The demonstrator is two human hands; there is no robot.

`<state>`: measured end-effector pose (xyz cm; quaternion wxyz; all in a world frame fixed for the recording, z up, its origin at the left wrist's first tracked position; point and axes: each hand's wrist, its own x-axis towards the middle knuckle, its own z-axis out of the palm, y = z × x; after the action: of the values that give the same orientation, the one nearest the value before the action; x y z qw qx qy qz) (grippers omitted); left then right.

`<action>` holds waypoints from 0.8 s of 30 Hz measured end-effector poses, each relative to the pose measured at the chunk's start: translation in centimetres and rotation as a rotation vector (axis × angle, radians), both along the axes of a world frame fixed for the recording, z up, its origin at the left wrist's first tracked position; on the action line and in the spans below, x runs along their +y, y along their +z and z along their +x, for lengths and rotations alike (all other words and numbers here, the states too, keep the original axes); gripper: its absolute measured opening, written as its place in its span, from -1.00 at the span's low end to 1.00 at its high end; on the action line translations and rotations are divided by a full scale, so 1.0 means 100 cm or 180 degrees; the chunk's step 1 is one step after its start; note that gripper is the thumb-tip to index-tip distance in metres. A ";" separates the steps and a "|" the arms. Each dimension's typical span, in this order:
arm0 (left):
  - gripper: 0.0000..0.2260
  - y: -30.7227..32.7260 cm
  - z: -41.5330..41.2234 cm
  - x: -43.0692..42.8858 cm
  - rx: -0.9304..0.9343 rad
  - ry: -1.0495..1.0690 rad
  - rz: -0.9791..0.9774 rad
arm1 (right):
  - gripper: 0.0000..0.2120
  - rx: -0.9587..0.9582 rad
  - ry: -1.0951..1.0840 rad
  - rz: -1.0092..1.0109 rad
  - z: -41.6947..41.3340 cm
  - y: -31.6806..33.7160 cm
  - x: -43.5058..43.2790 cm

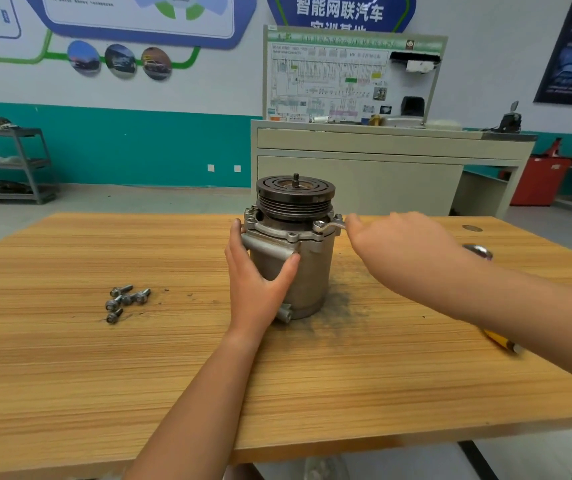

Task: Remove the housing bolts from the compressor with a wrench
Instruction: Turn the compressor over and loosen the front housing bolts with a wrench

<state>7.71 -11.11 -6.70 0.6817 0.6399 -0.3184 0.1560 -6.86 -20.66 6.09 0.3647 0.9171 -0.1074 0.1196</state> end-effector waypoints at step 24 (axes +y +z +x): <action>-0.24 0.000 0.002 0.002 0.0030 0.0139 0.0112 | -0.76 -0.1863 0.0741 0.2158 0.027 -0.001 -0.050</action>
<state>7.94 -10.96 -6.70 0.6683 0.6593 -0.3039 0.1622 -4.14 -25.67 5.99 -0.0174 0.9182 -0.1352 0.3719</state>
